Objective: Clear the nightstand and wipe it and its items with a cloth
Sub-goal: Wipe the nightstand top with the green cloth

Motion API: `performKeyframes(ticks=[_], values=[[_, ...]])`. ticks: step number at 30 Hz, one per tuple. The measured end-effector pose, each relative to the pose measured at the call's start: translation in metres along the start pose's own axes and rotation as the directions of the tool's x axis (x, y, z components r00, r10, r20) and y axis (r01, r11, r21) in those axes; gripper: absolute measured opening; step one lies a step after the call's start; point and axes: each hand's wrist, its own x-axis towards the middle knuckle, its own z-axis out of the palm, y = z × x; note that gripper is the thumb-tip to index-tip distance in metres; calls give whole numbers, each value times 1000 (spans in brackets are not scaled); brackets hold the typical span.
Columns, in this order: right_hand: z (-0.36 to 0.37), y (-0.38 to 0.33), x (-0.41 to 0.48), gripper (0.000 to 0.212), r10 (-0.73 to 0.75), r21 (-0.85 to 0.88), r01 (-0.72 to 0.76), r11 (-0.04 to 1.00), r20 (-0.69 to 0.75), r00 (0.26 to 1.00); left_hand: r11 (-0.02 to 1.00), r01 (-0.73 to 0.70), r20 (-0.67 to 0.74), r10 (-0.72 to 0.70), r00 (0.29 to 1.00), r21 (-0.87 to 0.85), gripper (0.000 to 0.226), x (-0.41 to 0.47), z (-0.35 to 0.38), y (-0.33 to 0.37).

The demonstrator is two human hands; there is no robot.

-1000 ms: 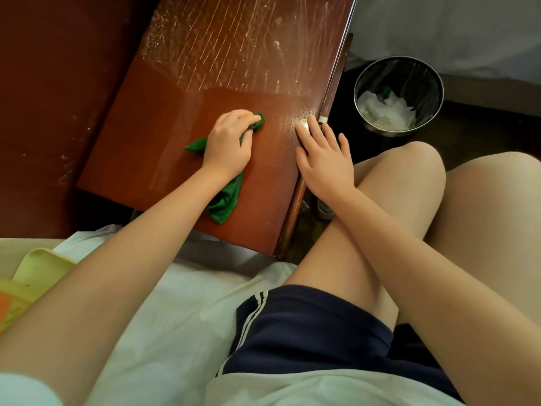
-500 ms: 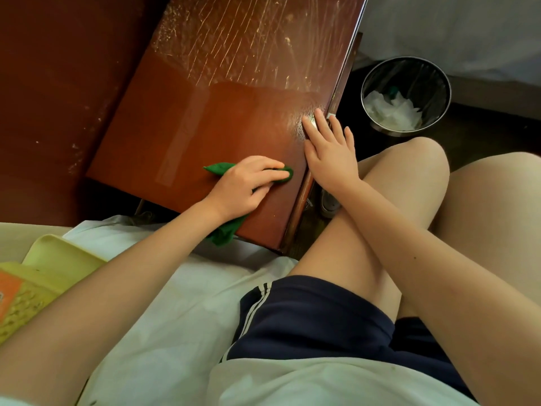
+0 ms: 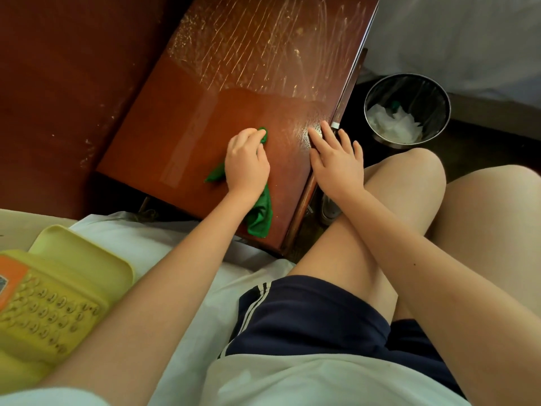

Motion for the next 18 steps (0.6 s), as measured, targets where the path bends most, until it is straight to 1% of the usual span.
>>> performKeyframes(ticks=[2,4,5,8,11,14,16,17,18], values=[[-1,0,0,45,-7,35,7,999,3,1000,992,-129,83,130,988,-13,32,-7,4,7],[-2,0,0,46,-13,82,13,997,-5,1000,964,-262,149,265,953,-34,33,-14,6,12],[-2,0,0,48,-11,112,12,994,-8,1000,952,-303,167,307,937,-47,32,-17,6,15],[-2,-2,-2,57,5,189,-5,982,2,1000,937,-342,176,350,920,-75,31,-24,5,22],[-5,-3,-5,57,6,220,-6,975,1,1000,920,-378,209,391,896,-99,32,-38,3,20],[-7,-3,-6,52,-16,194,15,981,3,1000,870,-468,282,493,823,-153,34,-61,-6,7],[-6,-2,-8,48,-35,142,36,989,-7,999,835,-516,315,550,774,-189,36,-70,-15,-7],[-4,-2,-8,47,-43,108,44,993,-11,999,829,-524,321,559,765,-195,36,-71,-19,-14],[-3,-2,-9,47,-48,76,48,996,-5,999,834,-519,319,552,771,-189,34,-69,-22,-20]])
